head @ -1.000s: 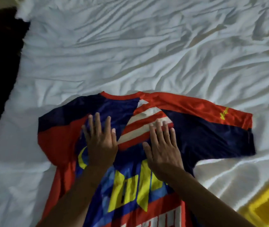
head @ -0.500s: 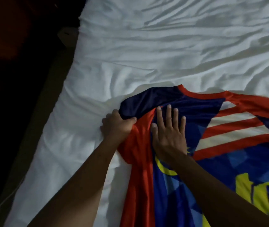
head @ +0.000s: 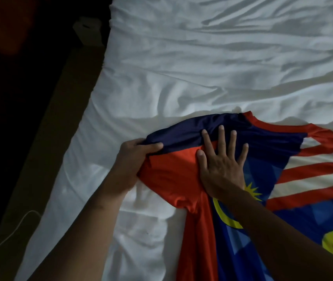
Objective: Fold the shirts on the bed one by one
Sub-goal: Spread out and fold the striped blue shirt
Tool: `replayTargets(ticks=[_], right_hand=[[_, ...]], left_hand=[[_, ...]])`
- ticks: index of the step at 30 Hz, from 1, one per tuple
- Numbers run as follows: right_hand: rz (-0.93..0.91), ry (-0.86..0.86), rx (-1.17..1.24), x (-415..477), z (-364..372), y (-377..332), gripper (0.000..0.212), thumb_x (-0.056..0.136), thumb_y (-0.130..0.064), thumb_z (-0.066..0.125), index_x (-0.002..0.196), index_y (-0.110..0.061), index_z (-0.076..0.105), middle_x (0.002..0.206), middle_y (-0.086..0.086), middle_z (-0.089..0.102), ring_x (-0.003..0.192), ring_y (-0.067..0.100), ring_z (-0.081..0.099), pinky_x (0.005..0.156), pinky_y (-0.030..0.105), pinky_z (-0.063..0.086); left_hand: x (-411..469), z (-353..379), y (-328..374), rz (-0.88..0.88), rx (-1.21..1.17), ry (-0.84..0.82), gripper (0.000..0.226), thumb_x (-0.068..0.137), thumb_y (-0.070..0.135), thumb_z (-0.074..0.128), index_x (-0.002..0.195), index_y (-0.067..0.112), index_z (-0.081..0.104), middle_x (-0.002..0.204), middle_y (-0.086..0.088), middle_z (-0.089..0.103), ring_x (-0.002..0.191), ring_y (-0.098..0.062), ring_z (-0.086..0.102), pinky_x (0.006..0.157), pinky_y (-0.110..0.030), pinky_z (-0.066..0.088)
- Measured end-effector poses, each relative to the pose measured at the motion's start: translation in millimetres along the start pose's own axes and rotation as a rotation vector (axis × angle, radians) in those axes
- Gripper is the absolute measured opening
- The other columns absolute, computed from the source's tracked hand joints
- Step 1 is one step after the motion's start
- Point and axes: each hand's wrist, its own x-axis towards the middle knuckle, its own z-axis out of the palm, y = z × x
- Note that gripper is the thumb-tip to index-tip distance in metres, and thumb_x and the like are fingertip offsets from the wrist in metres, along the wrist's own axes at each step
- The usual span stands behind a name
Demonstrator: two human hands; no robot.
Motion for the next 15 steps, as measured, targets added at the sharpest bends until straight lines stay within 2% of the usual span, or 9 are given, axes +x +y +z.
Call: replayTargets(ticks=[2,4,6,8,10,12,14,15], right_hand=[[0.008,0.000,-0.010,-1,0,0,0.060,0.105,-0.061,0.000,0.159,-0.043,-0.021,0.168,0.000,-0.030,0.151,0.027,-0.036,0.121,0.064,-0.016],[0.014,0.002,-0.020,-1,1,-1,0.061,0.105,-0.061,0.000,0.159,-0.043,-0.022,0.168,0.001,-0.030,0.152,0.028,-0.035,0.121,0.064,-0.015],[0.019,-0.001,-0.021,-1,1,-2,0.061,0.105,-0.061,-0.001,0.159,-0.043,-0.022,0.169,0.001,-0.029,0.152,0.028,-0.035,0.122,0.064,-0.015],[0.022,0.001,-0.027,0,1,-1,0.061,0.105,-0.061,-0.002,0.158,-0.043,-0.023,0.168,0.001,-0.030,0.152,0.028,-0.035,0.122,0.064,-0.015],[0.024,0.010,-0.030,0,3,-1,0.061,0.105,-0.061,-0.002,0.159,-0.043,-0.023,0.169,0.001,-0.028,0.152,0.029,-0.034,0.122,0.064,-0.015],[0.027,0.024,-0.031,0,4,-1,0.061,0.105,-0.061,0.000,0.160,-0.043,-0.020,0.170,0.002,-0.025,0.153,0.029,-0.032,0.122,0.064,-0.014],[0.027,0.033,-0.027,0,5,-1,0.061,0.106,-0.060,0.002,0.160,-0.043,-0.018,0.171,0.002,-0.023,0.154,0.029,-0.031,0.122,0.064,-0.014],[0.026,0.034,-0.026,0,5,-1,0.061,0.106,-0.060,0.003,0.160,-0.043,-0.018,0.171,0.002,-0.023,0.154,0.029,-0.031,0.122,0.064,-0.015]], left_hand=[[-4,-17,-2,0.005,-0.017,0.166,0.024,0.086,0.011,0.079,0.109,0.007,0.080,0.102,-0.017,0.079,0.101,-0.036,0.075,0.093,-0.044,0.059],[-9,-35,-8,-0.047,-0.035,0.226,0.023,0.088,0.023,0.080,0.108,0.011,0.081,0.104,-0.015,0.079,0.103,-0.035,0.075,0.097,-0.049,0.059],[-15,-49,-12,-0.149,-0.020,0.162,0.043,0.076,0.040,0.089,0.107,0.010,0.082,0.107,-0.015,0.079,0.105,-0.035,0.075,0.100,-0.054,0.057],[-21,-53,-15,-0.231,0.079,0.086,0.057,0.065,0.040,0.096,0.105,0.003,0.080,0.105,-0.018,0.079,0.099,-0.037,0.076,0.093,-0.051,0.061],[-27,-47,-18,-0.184,0.095,0.142,0.031,0.075,0.024,0.090,0.098,0.006,0.080,0.099,-0.017,0.079,0.095,-0.036,0.077,0.085,-0.045,0.064],[-33,-40,-23,-0.071,-0.057,0.268,0.008,0.090,0.014,0.078,0.097,0.012,0.079,0.104,-0.016,0.079,0.101,-0.035,0.075,0.092,-0.049,0.061],[-39,-33,-29,-0.020,-0.272,0.323,0.011,0.100,0.016,0.066,0.107,0.014,0.075,0.110,-0.015,0.077,0.101,-0.033,0.075,0.087,-0.049,0.062],[-42,-30,-33,-0.023,-0.311,0.333,0.013,0.103,0.020,0.062,0.110,0.014,0.072,0.105,-0.014,0.078,0.092,-0.032,0.076,0.076,-0.047,0.063]])
